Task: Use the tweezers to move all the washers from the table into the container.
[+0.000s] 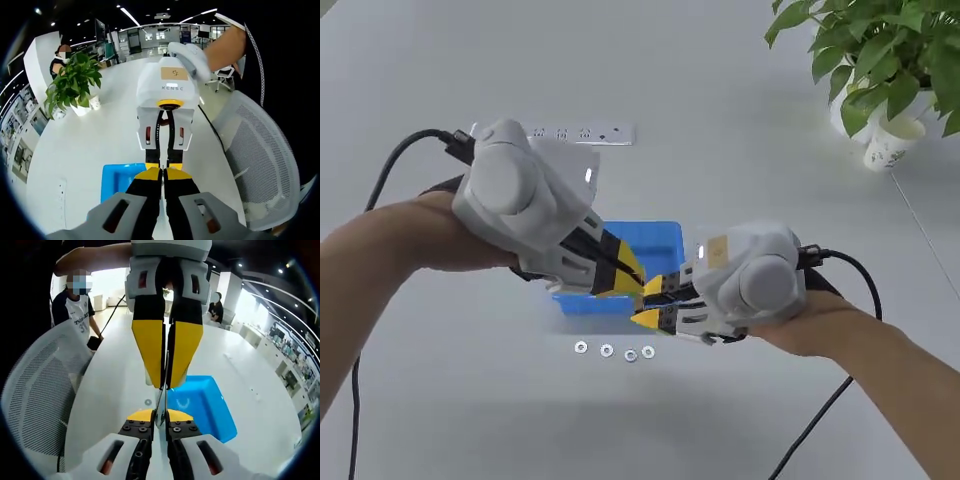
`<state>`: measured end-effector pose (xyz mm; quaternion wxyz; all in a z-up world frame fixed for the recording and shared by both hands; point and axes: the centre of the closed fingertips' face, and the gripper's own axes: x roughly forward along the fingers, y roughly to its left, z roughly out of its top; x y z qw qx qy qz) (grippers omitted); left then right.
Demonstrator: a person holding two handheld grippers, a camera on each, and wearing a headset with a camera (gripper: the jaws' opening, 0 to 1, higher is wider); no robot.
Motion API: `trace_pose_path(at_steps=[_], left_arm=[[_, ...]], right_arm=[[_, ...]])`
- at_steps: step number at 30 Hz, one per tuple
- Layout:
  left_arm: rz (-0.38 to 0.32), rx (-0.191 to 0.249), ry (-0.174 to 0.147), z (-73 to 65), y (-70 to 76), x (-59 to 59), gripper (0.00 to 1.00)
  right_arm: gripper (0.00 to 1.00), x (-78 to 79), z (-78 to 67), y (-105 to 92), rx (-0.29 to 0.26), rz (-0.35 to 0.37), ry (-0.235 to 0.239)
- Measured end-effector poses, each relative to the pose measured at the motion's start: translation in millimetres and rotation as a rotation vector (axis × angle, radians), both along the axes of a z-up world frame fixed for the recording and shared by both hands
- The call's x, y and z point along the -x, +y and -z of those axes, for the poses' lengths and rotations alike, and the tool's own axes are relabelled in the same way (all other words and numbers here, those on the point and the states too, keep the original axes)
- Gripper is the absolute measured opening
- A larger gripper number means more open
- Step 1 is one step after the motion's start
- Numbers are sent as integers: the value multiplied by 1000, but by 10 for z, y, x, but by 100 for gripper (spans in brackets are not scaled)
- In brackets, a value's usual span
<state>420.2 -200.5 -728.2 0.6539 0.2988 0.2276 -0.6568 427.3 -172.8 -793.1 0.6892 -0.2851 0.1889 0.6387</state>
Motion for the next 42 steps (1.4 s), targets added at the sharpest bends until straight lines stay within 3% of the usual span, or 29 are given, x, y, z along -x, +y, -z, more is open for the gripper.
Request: trace_pose_path(at_steps=[9,20,42], left_arm=[[11,-14,-14,-65,26,-173,4],[11,-22,-20,-44,41,-395,4],[11,-39,5,298,6,-724,4]], right_arm=[[9,-168,-69,21,-10,7,-18],[9,-402,-52,41,-12,17,-23],[10,-712,294,1,12,36,26]])
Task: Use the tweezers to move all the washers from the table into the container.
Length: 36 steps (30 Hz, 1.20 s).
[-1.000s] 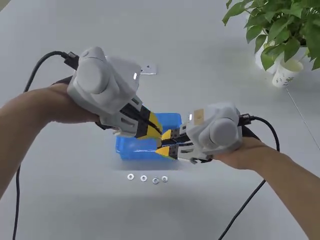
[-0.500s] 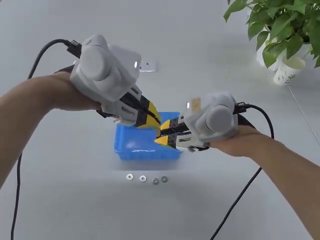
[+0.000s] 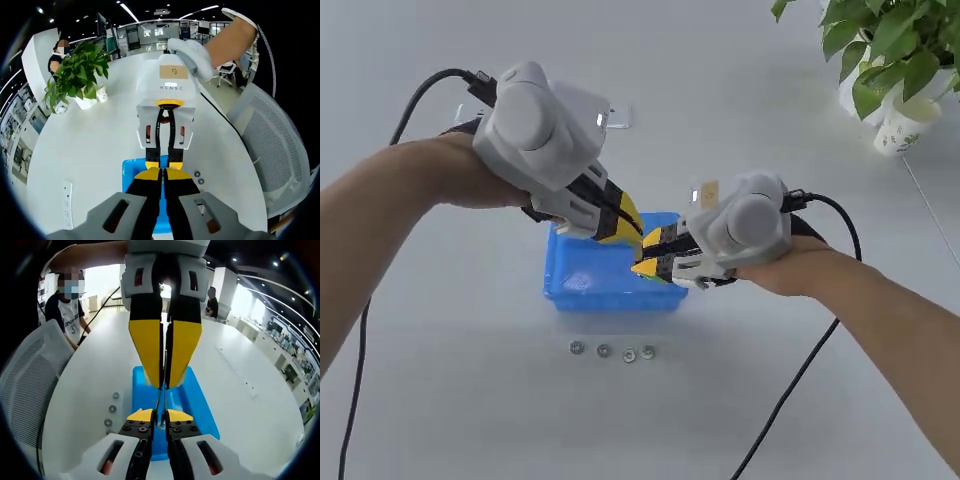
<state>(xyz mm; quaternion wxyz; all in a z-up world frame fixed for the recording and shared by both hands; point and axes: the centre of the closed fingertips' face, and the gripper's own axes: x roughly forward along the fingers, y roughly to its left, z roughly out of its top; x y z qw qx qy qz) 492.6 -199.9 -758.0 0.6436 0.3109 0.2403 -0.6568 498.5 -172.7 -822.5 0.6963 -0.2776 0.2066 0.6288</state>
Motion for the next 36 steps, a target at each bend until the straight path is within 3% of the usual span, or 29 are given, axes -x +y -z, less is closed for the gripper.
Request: trace_pose_path(at_steps=[18,36], left_arm=[[5,-10,28,235,-32,-102,4],[13,-17,38,291,-64,-85,4]], right_arm=[[10,-81,244,-37,32,-8,33],[11,-57,293,-86,54,-15,35]])
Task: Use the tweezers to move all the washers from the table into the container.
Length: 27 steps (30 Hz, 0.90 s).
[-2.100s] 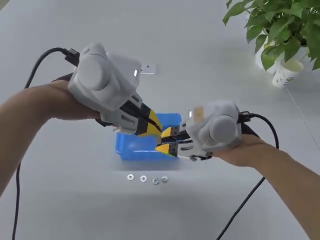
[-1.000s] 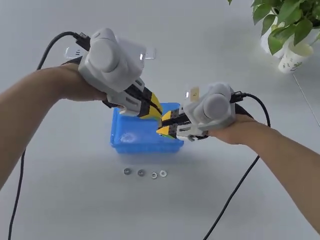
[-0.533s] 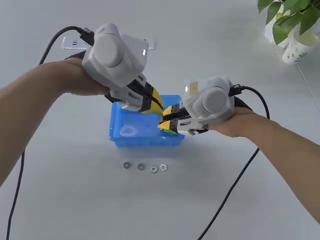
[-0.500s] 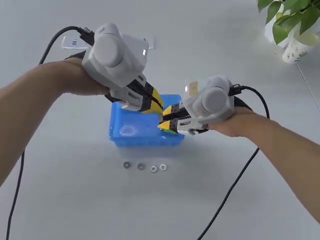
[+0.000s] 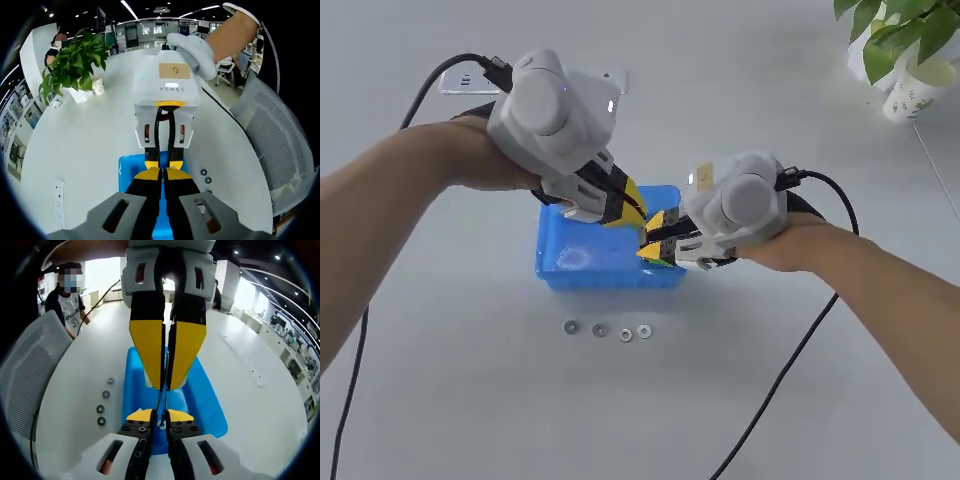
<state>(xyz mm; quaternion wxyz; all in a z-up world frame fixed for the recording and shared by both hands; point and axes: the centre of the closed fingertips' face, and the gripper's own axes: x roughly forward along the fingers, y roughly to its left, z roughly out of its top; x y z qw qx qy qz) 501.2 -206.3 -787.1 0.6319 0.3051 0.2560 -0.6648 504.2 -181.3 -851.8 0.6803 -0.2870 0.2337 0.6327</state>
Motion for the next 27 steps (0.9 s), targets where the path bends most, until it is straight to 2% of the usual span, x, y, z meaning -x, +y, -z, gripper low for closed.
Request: trace_pose_path(at_steps=[13,27], left_arm=[[0,-2,-12,-115,10,33,4],[-2,-7,-31,-333,28,83,4]], right_arm=[[11,17,-106,9,-2,-5,-20],[11,42,-335,37,-32,10,-45]])
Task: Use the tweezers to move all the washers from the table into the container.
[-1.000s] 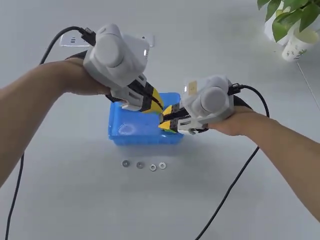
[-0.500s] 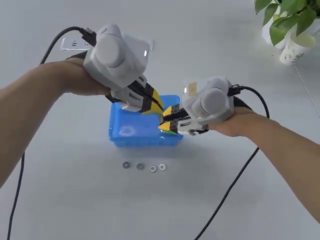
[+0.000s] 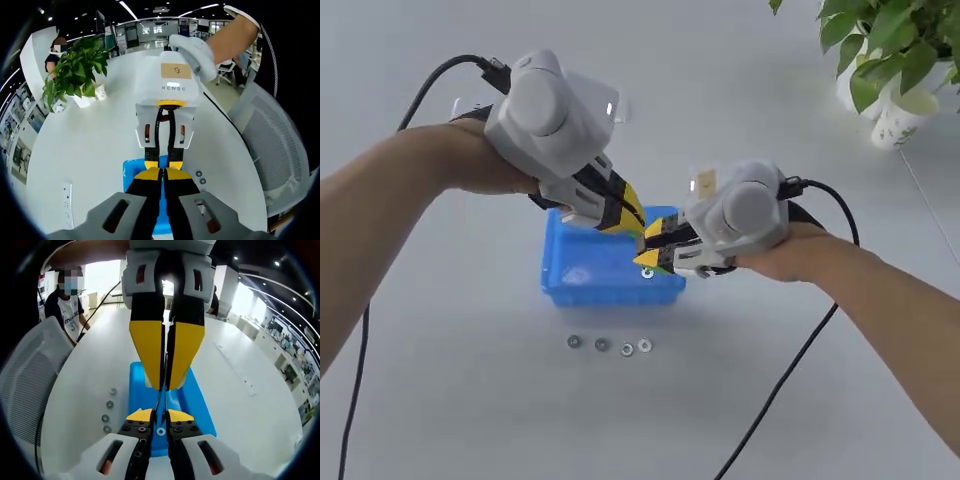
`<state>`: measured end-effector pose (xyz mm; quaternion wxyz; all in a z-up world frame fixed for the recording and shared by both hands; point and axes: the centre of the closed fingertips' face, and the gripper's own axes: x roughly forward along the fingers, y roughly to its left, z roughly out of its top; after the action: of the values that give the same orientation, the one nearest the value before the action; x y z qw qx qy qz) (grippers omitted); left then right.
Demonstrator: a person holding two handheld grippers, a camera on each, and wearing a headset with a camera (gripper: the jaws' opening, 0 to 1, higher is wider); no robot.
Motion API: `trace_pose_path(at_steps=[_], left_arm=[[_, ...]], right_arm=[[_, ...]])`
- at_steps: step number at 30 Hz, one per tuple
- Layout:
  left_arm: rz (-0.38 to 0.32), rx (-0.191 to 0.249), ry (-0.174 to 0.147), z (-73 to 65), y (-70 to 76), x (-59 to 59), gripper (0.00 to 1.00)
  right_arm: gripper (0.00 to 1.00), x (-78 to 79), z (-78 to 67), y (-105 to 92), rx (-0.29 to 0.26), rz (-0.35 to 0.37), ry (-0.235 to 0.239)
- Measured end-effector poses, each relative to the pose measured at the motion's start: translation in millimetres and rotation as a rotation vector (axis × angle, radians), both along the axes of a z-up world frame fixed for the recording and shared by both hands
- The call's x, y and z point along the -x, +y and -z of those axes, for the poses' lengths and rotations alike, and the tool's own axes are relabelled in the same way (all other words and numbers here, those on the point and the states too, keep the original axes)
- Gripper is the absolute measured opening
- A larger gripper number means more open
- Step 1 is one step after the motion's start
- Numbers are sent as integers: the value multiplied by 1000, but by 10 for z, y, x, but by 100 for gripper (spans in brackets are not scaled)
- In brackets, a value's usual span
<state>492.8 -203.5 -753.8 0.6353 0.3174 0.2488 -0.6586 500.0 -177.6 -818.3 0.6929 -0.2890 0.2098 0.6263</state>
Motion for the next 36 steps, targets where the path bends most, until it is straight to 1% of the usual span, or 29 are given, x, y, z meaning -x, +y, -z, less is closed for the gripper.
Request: trace_pose_path(at_steps=[6,9,16,20,26,36], left_arm=[[3,-6,-8,-107,3,55,4],[0,-6,-2,-147,10,85,4],[3,-16,3,-203,11,197,4],[6,-20,0,-232,2,274,4],[12,-20,2,-230,-10,371,4],[19,-22,9,-150,-17,540,4]], right_arm=[[11,51,-110,11,-9,0,-18],[11,83,-152,13,-13,-1,-22],[11,198,-217,18,-12,2,-31],[11,270,-249,11,-14,5,-35],[11,367,-252,-1,-14,10,-35],[11,534,-177,-13,-11,12,-20]])
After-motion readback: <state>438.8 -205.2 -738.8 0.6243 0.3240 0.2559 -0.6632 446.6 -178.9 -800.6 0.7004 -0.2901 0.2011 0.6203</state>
